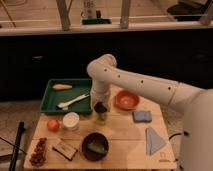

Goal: Stack cups on top of each other

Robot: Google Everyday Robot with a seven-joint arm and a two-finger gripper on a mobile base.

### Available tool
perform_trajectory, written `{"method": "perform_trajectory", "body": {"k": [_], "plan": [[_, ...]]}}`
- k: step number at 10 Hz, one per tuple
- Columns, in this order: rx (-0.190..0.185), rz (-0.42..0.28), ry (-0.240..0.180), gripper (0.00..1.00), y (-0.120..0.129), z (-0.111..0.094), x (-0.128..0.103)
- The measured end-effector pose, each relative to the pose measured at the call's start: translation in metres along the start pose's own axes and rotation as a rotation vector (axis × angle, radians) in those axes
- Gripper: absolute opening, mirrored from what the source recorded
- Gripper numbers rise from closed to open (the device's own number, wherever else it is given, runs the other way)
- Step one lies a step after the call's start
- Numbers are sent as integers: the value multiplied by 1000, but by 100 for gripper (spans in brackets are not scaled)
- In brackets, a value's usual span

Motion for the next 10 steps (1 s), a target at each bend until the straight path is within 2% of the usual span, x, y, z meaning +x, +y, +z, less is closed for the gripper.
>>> {"method": "perform_trajectory", "body": {"k": [6, 7, 9, 10], "plan": [[6, -15, -26, 0, -2, 12, 10], [8, -18, -31, 5, -2, 13, 12], [9, -21, -44, 27, -3, 18, 15], [10, -20, -49, 34, -3, 20, 15]]}}
